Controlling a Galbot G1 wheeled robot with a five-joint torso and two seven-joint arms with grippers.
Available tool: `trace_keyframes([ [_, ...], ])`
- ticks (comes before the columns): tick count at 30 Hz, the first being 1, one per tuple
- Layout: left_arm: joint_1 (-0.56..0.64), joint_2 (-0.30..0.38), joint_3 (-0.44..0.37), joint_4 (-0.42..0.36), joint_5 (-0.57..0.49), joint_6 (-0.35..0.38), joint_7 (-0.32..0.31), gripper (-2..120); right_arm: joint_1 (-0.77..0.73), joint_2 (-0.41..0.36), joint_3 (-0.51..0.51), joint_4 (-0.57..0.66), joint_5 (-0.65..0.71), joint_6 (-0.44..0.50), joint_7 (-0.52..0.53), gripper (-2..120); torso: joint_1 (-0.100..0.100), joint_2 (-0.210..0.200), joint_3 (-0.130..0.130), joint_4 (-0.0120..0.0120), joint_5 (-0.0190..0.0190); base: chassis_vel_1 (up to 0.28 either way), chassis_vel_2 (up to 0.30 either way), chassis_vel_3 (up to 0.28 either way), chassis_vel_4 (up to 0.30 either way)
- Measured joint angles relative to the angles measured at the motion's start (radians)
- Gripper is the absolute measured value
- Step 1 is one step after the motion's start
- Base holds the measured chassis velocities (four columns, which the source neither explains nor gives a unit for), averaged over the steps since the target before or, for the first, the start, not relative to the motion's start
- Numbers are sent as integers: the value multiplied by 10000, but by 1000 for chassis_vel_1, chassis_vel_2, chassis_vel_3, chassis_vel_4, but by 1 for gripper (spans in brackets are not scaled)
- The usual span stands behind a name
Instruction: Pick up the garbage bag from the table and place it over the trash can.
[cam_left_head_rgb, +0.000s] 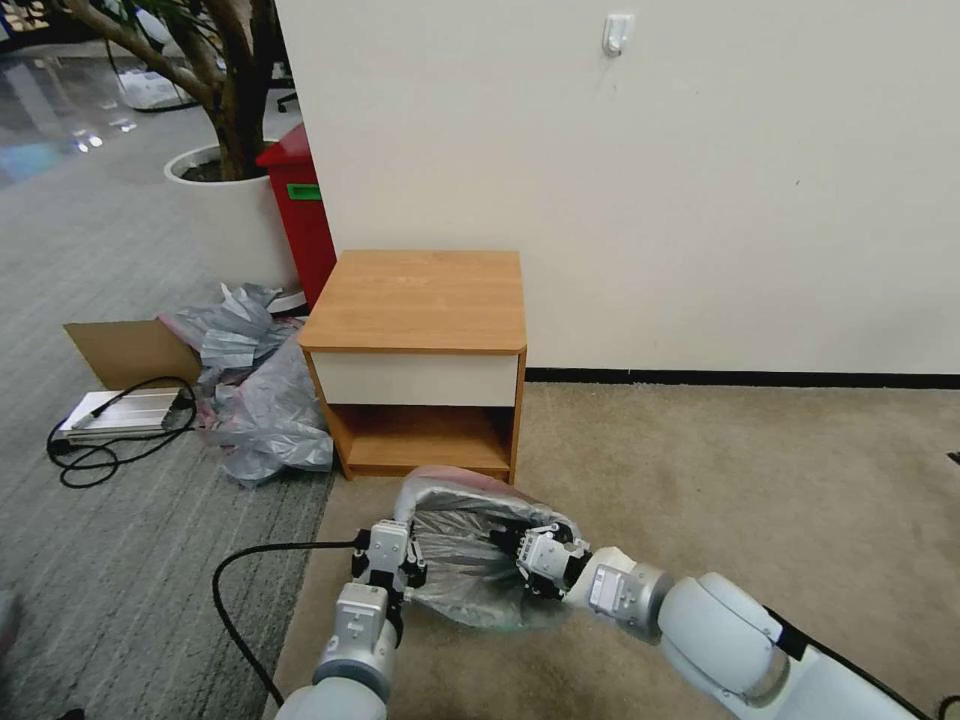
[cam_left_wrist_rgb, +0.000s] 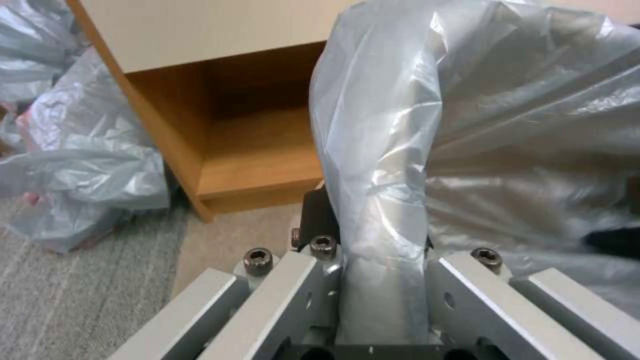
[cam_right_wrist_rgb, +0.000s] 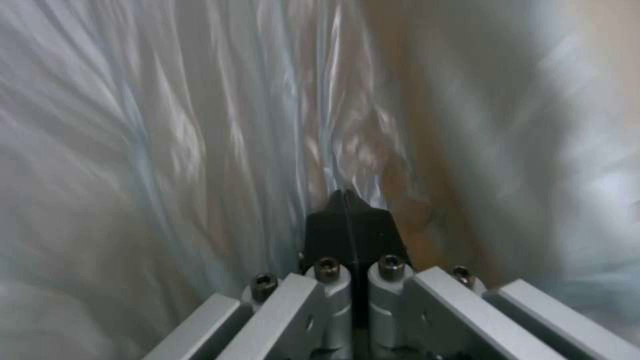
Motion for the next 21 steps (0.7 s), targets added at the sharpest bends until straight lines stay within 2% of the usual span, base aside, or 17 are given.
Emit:
trace_keyframes([
  [14,108,-194,839,80,476,0,-51,3,431,1110,-738,-1340,-1239,-328,-151,0,0,0,0,1,0,0,0,0,0],
  [19,134,-169,790,115,469,-8,-57,3,260,1165,-654,-1304,-1271,-253,-150,0,0,0,0,0,0,0,0,0,0],
  [21,59,-151,548,210,186,1,-112,3,-162,944,-259,-675,-1199,-8,-141,0,0,0,0,2,0,0,0,0,0],
])
